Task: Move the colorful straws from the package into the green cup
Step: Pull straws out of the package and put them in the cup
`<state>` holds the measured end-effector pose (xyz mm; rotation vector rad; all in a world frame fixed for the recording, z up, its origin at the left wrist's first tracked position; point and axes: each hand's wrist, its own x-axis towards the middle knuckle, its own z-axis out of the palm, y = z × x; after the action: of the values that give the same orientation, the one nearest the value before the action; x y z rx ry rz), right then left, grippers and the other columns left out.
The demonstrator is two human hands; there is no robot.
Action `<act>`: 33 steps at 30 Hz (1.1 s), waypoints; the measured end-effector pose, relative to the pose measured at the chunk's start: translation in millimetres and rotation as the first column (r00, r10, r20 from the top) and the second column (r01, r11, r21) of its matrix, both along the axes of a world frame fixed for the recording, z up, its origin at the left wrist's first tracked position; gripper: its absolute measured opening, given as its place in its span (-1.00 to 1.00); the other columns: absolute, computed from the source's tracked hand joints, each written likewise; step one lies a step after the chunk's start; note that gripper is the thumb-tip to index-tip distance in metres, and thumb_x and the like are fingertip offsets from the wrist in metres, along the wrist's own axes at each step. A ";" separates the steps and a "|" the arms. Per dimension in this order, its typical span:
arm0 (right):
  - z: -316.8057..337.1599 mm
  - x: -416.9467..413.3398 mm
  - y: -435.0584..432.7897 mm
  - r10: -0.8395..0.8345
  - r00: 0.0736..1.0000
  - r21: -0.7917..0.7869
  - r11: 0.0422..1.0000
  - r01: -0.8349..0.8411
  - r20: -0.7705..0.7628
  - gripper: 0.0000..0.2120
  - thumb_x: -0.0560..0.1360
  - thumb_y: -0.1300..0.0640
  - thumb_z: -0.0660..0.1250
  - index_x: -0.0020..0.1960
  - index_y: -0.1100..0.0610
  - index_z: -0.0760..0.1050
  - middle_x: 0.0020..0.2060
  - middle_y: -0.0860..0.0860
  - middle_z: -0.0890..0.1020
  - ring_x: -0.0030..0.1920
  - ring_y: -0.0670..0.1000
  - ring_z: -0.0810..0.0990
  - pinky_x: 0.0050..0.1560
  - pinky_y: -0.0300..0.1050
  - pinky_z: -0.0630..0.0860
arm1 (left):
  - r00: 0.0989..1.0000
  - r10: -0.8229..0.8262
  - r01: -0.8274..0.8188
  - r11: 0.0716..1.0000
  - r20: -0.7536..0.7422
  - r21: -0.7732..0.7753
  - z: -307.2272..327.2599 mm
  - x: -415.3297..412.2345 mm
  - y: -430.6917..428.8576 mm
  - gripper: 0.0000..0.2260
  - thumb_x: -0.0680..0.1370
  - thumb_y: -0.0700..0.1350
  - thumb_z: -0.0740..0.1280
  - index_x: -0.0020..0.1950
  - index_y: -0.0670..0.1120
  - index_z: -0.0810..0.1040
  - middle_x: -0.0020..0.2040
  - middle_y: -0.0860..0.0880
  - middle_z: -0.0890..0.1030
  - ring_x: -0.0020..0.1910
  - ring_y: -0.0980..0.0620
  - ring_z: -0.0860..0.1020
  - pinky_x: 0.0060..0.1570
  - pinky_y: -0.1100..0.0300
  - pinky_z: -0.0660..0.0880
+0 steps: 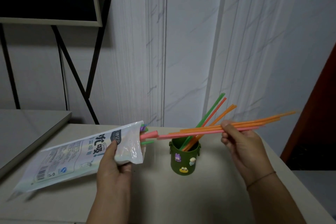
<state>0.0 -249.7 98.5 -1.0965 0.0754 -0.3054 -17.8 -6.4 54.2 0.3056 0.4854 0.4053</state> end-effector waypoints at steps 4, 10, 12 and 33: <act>7.0 0.5 -22.8 -0.103 0.994 -0.099 0.989 0.107 0.044 -0.96 0.47 0.32 0.33 -0.16 0.24 0.53 -0.38 0.08 0.49 -0.52 -0.17 0.47 -0.46 -0.39 0.47 | 1.000 -0.011 0.010 0.999 0.024 0.032 -3.3 1.4 0.6 -0.67 0.55 -0.23 0.33 0.32 -0.05 0.50 -0.03 0.03 0.64 -0.27 0.15 0.67 -0.41 0.15 0.63; 8.3 1.8 -39.5 -0.196 0.973 -0.287 0.932 0.223 0.118 -0.95 0.43 0.26 0.40 -0.20 0.15 0.57 -0.40 0.08 0.54 -0.51 -0.17 0.50 -0.42 -0.38 0.51 | 1.000 -0.016 0.016 0.998 0.008 0.066 -4.8 2.7 -3.7 -0.68 0.54 -0.25 0.34 0.29 -0.06 0.50 0.04 0.02 0.65 -0.18 0.14 0.66 -0.32 0.12 0.64; 7.4 2.6 -39.9 -0.208 0.970 -0.314 0.919 0.237 0.122 -0.94 0.42 0.25 0.41 -0.21 0.14 0.57 -0.41 0.08 0.55 -0.52 -0.17 0.51 -0.42 -0.37 0.52 | 1.000 -0.011 0.011 0.998 -0.002 0.070 -5.2 3.2 -4.2 -0.63 0.53 -0.25 0.35 0.34 -0.07 0.49 0.13 0.00 0.64 -0.06 0.13 0.63 -0.20 0.11 0.62; -1.0 9.6 -30.7 -0.198 0.973 -0.429 0.873 0.231 0.120 -0.89 0.43 0.25 0.40 -0.26 0.12 0.55 -0.44 0.04 0.55 -0.45 -0.05 0.48 -0.43 -0.34 0.49 | 1.000 -0.024 0.024 0.998 0.003 0.061 -3.0 0.7 -8.9 -0.58 0.53 -0.24 0.36 0.38 -0.08 0.48 0.25 -0.03 0.61 0.12 0.06 0.62 -0.13 0.04 0.61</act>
<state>9.6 -280.4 97.5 -1.5319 0.0652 -0.5828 -17.1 -15.2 51.1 0.3695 0.4656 0.3979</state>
